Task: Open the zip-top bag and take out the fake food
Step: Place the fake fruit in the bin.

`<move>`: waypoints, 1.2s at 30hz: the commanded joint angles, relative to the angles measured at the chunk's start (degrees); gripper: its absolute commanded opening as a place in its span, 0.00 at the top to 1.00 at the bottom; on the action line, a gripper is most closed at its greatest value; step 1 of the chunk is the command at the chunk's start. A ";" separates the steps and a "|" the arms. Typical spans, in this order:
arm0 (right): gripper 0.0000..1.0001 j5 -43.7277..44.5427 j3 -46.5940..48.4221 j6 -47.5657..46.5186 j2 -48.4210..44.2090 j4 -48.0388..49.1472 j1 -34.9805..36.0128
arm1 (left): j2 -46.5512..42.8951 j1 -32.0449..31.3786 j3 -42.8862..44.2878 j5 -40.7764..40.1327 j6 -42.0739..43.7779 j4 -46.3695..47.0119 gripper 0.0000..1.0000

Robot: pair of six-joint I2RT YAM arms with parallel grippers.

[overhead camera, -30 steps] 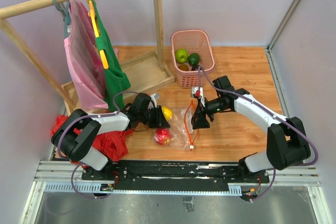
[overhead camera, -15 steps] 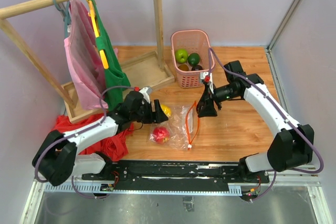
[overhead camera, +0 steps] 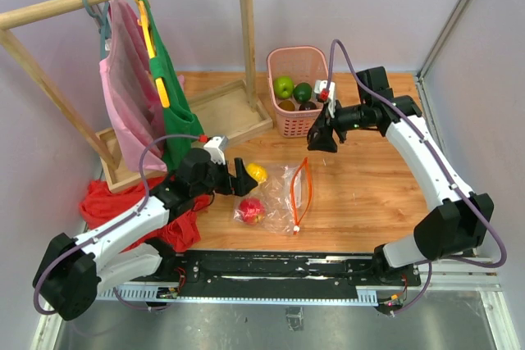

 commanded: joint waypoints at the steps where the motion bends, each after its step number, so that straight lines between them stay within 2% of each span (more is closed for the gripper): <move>1: 0.62 4.44 3.49 6.60 2.66 5.68 -1.04 | -3.47 0.38 -1.43 -2.04 3.70 1.60 0.01; 7: 0.62 7.99 4.67 11.54 4.85 14.37 -1.07 | -6.37 0.41 -2.94 -4.45 5.96 1.29 0.01; 13: 0.62 10.19 7.65 12.98 7.10 16.50 -1.02 | -9.17 0.44 -5.49 -4.73 6.88 5.53 0.01; 19: 0.62 10.99 9.64 14.87 9.07 19.50 -1.02 | -7.88 0.42 -5.80 -4.49 7.44 6.61 0.01; 36: 0.62 12.00 22.26 17.28 17.35 21.47 -1.09 | -11.36 0.47 -9.42 -4.43 -0.42 11.03 0.01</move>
